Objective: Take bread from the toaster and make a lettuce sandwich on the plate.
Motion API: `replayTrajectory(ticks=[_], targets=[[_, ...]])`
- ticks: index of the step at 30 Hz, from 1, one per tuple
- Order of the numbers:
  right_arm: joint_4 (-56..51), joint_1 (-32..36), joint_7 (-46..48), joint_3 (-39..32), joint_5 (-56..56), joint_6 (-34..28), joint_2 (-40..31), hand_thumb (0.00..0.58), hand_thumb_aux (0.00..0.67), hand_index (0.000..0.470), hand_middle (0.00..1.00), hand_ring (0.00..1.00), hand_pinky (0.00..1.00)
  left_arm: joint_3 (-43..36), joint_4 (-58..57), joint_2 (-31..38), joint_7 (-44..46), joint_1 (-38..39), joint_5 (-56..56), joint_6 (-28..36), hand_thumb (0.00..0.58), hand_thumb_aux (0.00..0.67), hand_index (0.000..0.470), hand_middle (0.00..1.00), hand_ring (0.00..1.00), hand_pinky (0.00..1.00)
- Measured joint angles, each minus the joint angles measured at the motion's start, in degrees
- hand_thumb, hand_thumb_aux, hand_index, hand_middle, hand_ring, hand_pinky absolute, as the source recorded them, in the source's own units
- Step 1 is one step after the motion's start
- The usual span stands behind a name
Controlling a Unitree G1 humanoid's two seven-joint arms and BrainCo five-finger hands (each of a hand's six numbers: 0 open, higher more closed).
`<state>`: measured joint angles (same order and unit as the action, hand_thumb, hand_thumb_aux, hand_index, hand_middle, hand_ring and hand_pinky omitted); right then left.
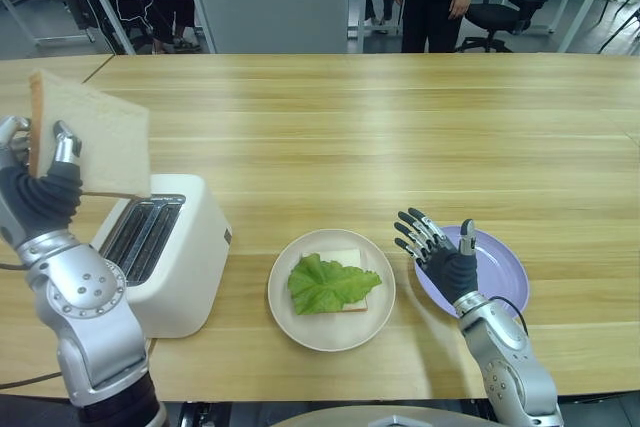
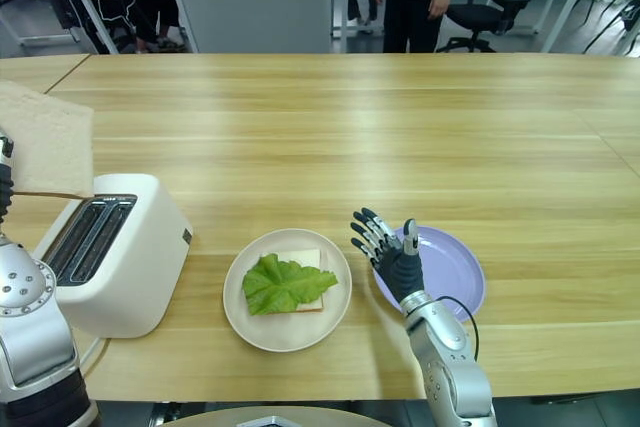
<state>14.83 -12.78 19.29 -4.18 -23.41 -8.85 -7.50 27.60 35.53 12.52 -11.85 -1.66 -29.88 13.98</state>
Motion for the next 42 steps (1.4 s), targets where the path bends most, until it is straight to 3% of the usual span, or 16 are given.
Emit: replayTrajectory(ticks=[8, 14, 17, 24, 31, 36, 42], targets=[[-0.49, 2.69, 0.02, 0.90, 0.02, -0.19, -0.02, 0.000, 0.000, 0.000, 0.00, 0.00, 0.00, -17.67, 2.22, -16.62, 5.08, 4.06, 12.46, 0.62, 0.580, 0.670, 0.460, 1.00, 1.00, 1.00], [-0.46, 3.67, -0.02, 2.43, 0.20, -0.17, -0.61, 0.000, 0.000, 0.000, 0.00, 0.00, 0.00, -23.40, -4.83, -16.62, 7.13, 7.42, 19.42, -1.52, 0.580, 0.670, 0.460, 1.00, 1.00, 1.00], [-0.47, 3.97, 0.00, 2.45, 0.22, -0.16, -0.60, 0.000, 0.000, 0.000, 0.00, 0.00, 0.00, -25.13, -9.21, -15.12, 10.81, 6.73, 21.90, -1.77, 0.580, 0.670, 0.460, 1.00, 1.00, 1.00], [-0.55, 6.03, -0.06, 4.51, 0.21, -0.05, -1.43, 0.000, 0.000, 0.000, 0.00, 0.00, 0.00, -25.57, -18.15, 0.06, 27.27, 3.36, 28.84, -1.85, 0.580, 0.670, 0.460, 1.00, 1.00, 1.00], [-0.88, 7.31, 0.14, 4.70, 0.23, -0.07, -1.50, 0.000, 0.000, 0.000, 0.00, 0.00, 0.00, -29.34, -21.83, 3.35, 39.87, 5.81, 36.59, -1.53, 0.580, 0.670, 0.460, 1.00, 1.00, 1.00], [-0.90, 7.43, 0.55, 4.70, 0.23, -0.08, -1.49, 0.000, 0.000, 0.000, 0.00, 0.00, 0.00, -33.75, -23.52, 4.48, 42.00, 5.83, 35.53, -1.82, 0.580, 0.670, 0.460, 1.00, 1.00, 1.00], [-0.89, 7.53, 0.89, 4.20, 0.31, -0.08, -1.38, 0.000, 0.000, 0.000, 0.00, 0.00, 0.00, -39.31, -29.37, 3.59, 45.25, 6.19, 35.23, -6.51, 0.580, 0.670, 0.460, 1.00, 1.00, 1.00]])
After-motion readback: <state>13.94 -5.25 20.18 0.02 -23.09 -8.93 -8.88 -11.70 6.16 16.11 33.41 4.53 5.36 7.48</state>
